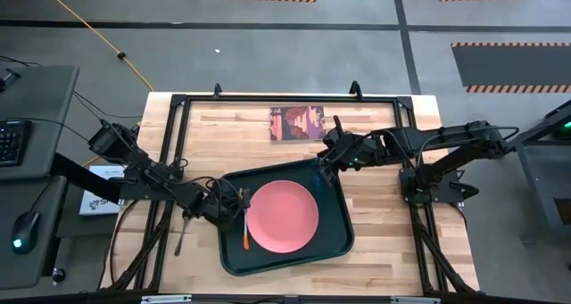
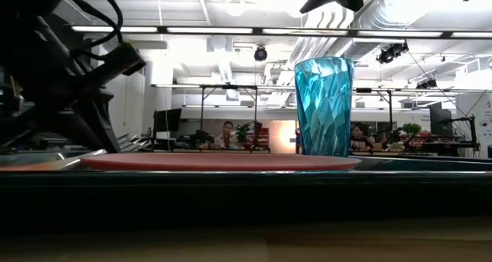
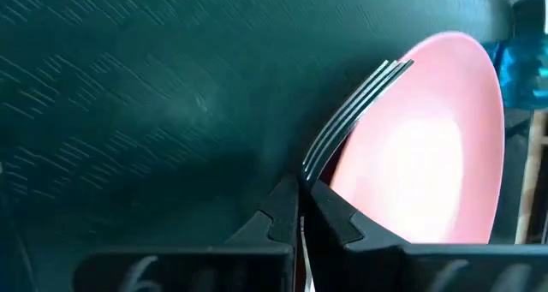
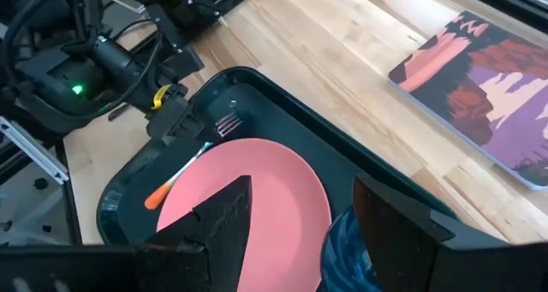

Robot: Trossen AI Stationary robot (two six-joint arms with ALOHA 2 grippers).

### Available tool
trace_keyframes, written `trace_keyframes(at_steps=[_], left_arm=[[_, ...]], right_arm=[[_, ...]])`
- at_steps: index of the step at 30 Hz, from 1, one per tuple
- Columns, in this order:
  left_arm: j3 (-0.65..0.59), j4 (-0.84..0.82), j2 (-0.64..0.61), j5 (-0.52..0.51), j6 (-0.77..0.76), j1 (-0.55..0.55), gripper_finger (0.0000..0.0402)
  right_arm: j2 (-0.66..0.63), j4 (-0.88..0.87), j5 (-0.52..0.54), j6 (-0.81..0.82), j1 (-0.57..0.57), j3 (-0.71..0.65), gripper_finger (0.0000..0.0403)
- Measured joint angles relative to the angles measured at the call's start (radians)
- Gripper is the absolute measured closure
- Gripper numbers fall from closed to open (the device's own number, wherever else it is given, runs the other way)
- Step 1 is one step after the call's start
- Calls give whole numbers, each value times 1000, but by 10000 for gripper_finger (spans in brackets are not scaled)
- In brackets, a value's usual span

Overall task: Pick and place plate/cup/fork/spoon on tray
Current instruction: Put the orange fork to the left side of the pink plate on the black tray

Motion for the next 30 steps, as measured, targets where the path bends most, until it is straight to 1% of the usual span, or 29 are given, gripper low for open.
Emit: trace_keyframes(at_steps=[3,8,11,16,27,30], left_arm=[[0,-5,-3,-5,0,8,401],[0,-117,-74,-7,5,-17,401],[0,-172,-88,11,0,-30,401],[0,-154,-64,20,-2,-20,401],[-1,-149,-65,17,26,10,387],[-1,-155,-65,25,27,14,377]], right_arm=[[0,-2,-1,-1,0,0,206],[0,-7,-2,-1,0,0,206],[0,-7,0,-1,0,0,206],[0,-6,7,-1,0,0,206],[0,1,16,-1,0,0,206],[0,1,51,-1,0,0,206]])
